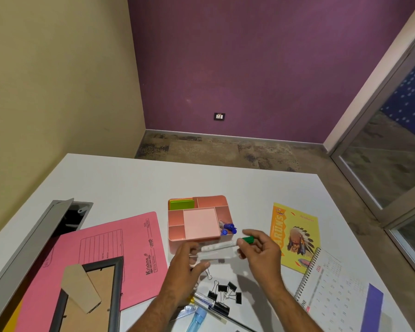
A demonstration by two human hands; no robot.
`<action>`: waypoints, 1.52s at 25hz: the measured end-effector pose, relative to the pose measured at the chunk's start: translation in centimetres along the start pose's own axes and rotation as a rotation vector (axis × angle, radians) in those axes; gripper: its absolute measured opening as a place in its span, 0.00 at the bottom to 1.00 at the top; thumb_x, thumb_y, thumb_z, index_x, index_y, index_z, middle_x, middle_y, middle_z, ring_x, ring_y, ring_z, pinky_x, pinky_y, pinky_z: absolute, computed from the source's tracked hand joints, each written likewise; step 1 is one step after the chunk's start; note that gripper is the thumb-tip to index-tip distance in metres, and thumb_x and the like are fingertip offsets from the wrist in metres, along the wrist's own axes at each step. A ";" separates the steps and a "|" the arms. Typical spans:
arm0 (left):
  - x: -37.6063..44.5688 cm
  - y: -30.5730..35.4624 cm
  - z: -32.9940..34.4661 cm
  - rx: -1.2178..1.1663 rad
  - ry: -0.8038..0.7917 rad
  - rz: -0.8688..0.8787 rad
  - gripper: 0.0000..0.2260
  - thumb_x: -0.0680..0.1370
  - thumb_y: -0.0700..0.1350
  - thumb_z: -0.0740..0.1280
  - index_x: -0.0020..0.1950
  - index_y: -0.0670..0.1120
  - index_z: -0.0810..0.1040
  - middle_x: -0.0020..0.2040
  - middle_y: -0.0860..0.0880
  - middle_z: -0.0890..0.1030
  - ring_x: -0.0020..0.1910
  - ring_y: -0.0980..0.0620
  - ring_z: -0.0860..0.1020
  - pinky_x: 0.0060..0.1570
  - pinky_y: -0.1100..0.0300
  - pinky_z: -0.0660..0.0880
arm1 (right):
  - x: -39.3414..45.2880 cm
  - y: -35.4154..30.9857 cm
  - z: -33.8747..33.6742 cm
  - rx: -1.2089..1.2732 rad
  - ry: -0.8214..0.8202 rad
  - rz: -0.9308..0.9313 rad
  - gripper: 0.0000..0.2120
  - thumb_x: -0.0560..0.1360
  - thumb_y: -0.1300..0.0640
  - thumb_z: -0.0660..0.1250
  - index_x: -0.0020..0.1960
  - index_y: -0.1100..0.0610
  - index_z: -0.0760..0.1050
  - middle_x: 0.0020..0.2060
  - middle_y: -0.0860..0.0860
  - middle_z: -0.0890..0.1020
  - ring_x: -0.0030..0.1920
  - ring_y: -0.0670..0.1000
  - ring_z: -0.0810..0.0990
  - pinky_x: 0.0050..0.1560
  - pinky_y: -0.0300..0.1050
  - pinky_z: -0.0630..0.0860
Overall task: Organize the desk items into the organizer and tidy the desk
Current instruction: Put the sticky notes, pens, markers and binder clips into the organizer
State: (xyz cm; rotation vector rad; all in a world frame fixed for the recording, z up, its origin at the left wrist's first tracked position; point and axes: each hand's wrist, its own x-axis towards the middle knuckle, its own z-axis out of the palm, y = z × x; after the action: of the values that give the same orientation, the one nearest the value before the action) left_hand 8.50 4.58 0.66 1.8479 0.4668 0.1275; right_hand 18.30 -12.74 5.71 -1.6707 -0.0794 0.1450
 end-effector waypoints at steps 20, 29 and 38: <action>-0.6 -3.8 0.1 1.143 -0.406 0.292 0.12 0.79 0.45 0.61 0.62 0.51 0.75 0.62 0.47 0.75 0.61 0.45 0.69 0.57 0.50 0.64 | 3.5 -2.4 -0.7 -0.755 0.080 -0.869 0.07 0.68 0.60 0.72 0.45 0.60 0.82 0.33 0.49 0.83 0.30 0.48 0.78 0.29 0.40 0.76; -0.5 -3.8 0.1 1.114 -0.395 0.284 0.11 0.79 0.45 0.61 0.61 0.52 0.76 0.61 0.48 0.75 0.60 0.45 0.70 0.56 0.50 0.64 | 3.8 -2.0 -0.9 -0.822 0.047 -0.857 0.06 0.71 0.57 0.72 0.47 0.57 0.82 0.39 0.47 0.85 0.36 0.47 0.81 0.35 0.37 0.77; -0.4 -3.9 0.0 1.086 -0.392 0.270 0.10 0.79 0.46 0.61 0.59 0.52 0.76 0.59 0.49 0.76 0.59 0.46 0.70 0.55 0.50 0.64 | 3.6 -1.2 -0.8 -0.818 0.027 -0.813 0.08 0.70 0.60 0.71 0.48 0.59 0.81 0.38 0.50 0.84 0.33 0.49 0.80 0.30 0.42 0.78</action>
State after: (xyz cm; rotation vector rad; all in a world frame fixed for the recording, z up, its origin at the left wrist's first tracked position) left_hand 7.15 5.41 -2.93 2.9064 -0.0412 -0.3806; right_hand 21.97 -12.95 6.78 -2.3019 -0.8777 -0.5995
